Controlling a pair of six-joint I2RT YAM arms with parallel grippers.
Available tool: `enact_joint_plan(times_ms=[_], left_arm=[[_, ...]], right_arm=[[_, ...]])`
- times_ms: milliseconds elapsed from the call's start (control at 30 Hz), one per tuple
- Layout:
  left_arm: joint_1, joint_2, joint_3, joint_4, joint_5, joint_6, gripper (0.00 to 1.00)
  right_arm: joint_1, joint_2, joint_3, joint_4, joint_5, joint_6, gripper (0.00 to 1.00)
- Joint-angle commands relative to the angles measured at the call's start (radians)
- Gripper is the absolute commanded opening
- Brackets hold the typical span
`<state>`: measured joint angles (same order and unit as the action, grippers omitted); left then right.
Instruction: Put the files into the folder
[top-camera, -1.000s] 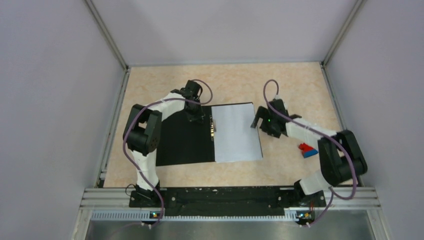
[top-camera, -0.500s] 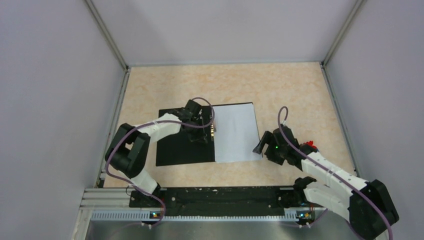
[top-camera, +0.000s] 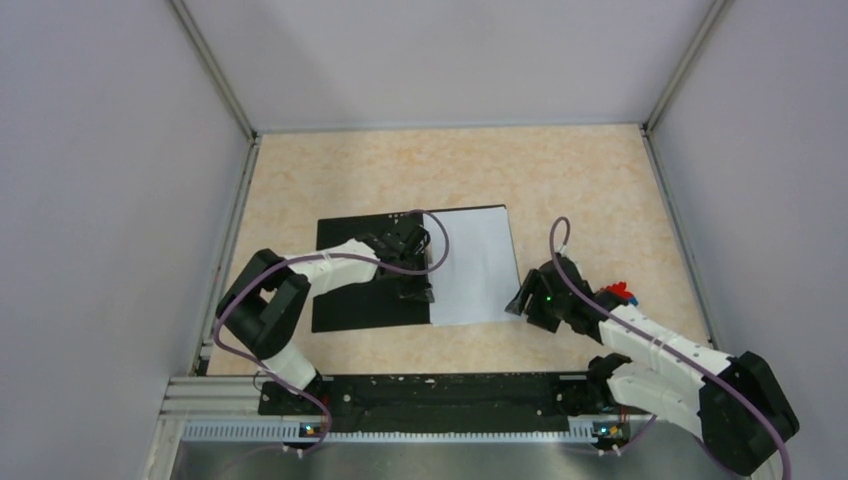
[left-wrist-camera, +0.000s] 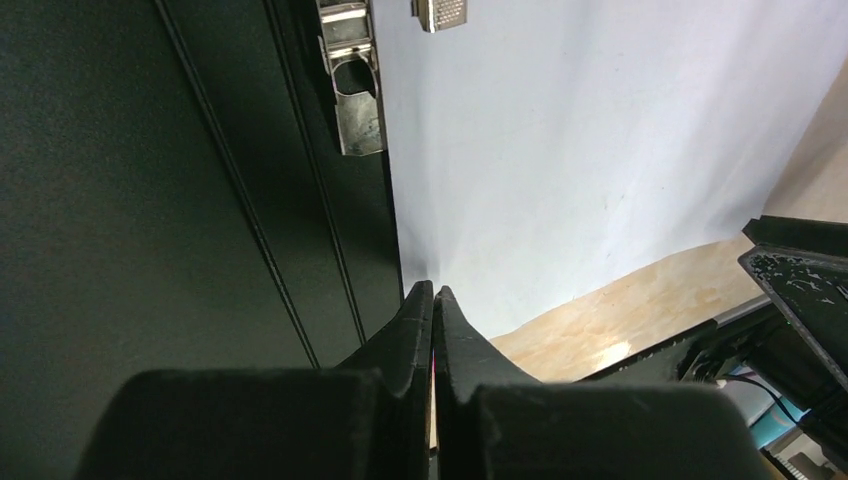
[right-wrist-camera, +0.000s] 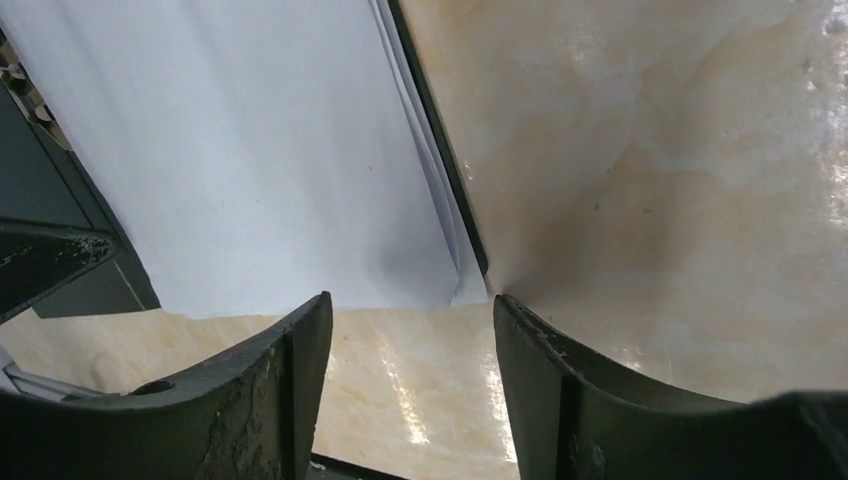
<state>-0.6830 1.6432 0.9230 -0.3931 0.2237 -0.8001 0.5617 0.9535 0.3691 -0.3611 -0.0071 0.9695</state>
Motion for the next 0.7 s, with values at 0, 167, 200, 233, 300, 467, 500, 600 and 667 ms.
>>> enact_joint_plan(times_ms=[0, 167, 200, 233, 300, 467, 500, 600, 667], left_arm=[[-0.004, 0.003, -0.017, 0.022, -0.019, -0.015, 0.0], [-0.007, -0.006, -0.013, -0.002, -0.043, -0.009, 0.0], [-0.007, -0.011, -0.013, -0.007, -0.047, -0.008, 0.0], [-0.008, -0.015, -0.012, -0.011, -0.052, -0.007, 0.0], [-0.011, -0.023, -0.007, -0.018, -0.06, -0.005, 0.0], [-0.017, -0.009, -0.007, -0.02, -0.065, -0.001, 0.0], [-0.017, -0.014, -0.007, -0.021, -0.069, -0.001, 0.0], [-0.017, -0.024, 0.011, -0.047, -0.094, 0.014, 0.0], [-0.015, -0.031, 0.022, -0.067, -0.111, 0.024, 0.0]], right_arm=[[0.035, 0.062, 0.021, 0.012, 0.075, -0.039, 0.59], [0.078, 0.117, 0.031, 0.037, 0.093, -0.03, 0.54], [0.085, 0.123, 0.035, 0.036, 0.099, -0.029, 0.54], [0.088, 0.123, 0.037, 0.035, 0.102, -0.026, 0.54], [0.089, 0.121, 0.043, 0.031, 0.105, -0.025, 0.53], [0.089, 0.104, 0.07, -0.007, 0.131, -0.037, 0.53], [0.089, 0.101, 0.075, -0.015, 0.14, -0.042, 0.53], [0.09, 0.103, 0.094, -0.03, 0.14, -0.05, 0.53], [0.088, 0.101, 0.11, -0.045, 0.14, -0.057, 0.55]])
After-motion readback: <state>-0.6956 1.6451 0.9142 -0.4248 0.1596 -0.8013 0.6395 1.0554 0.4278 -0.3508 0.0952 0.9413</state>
